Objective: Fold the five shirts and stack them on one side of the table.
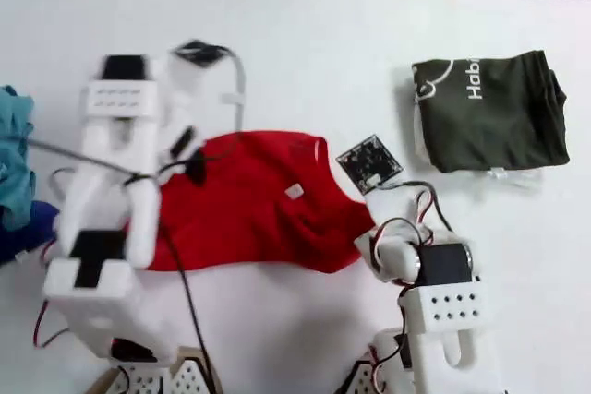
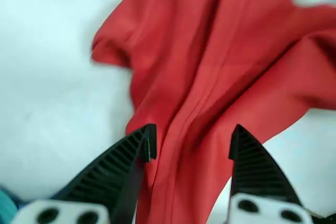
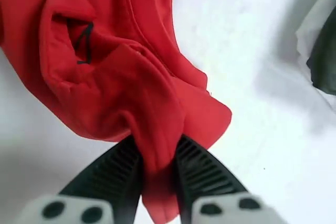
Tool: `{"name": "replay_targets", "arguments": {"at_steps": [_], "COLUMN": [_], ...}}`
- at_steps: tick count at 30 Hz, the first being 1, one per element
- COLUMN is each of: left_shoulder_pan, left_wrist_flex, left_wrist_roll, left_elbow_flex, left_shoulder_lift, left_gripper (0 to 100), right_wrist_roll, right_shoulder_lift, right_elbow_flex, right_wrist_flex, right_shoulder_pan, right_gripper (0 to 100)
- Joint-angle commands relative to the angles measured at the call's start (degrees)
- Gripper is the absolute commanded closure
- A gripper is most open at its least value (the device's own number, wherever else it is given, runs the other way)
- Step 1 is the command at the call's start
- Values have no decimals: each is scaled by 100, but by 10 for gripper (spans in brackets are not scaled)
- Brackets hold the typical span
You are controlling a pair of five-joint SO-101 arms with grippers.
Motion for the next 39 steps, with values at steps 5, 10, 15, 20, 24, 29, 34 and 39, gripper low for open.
{"name": "replay_targets", "arguments": {"at_steps": [5, 10, 15, 20, 24, 29, 34, 39], "left_shoulder_pan": [1073, 1257, 1213, 1248, 1196, 1152, 1152, 1160], "left_wrist_flex": [88, -18, 35, 26, 79, 193, 193, 193], "left_wrist_roll": [668, 1020, 1336, 1407, 1398, 1371, 1371, 1371], "left_elbow_flex": [-1147, -1631, -2642, -3178, -3310, -3512, -3495, -3495], "left_shoulder_lift": [791, 1679, 2259, 2840, 3244, 3341, 3358, 3367], "left_gripper": [755, 755, 755, 755, 756, 841, 877, 814], "right_wrist_roll": [35, 35, 35, 26, 26, 26, 26, 26], "right_shoulder_lift": [-127, -154, -154, -163, -163, -163, -163, -163], "right_elbow_flex": [-26, -26, -26, -26, -26, -26, -26, -26], "right_wrist_flex": [-57, -48, -48, -48, -48, -48, -48, -48], "right_shoulder_pan": [40, 40, 40, 48, 48, 48, 48, 48], "right_gripper": [978, 978, 978, 978, 978, 978, 978, 978]}}
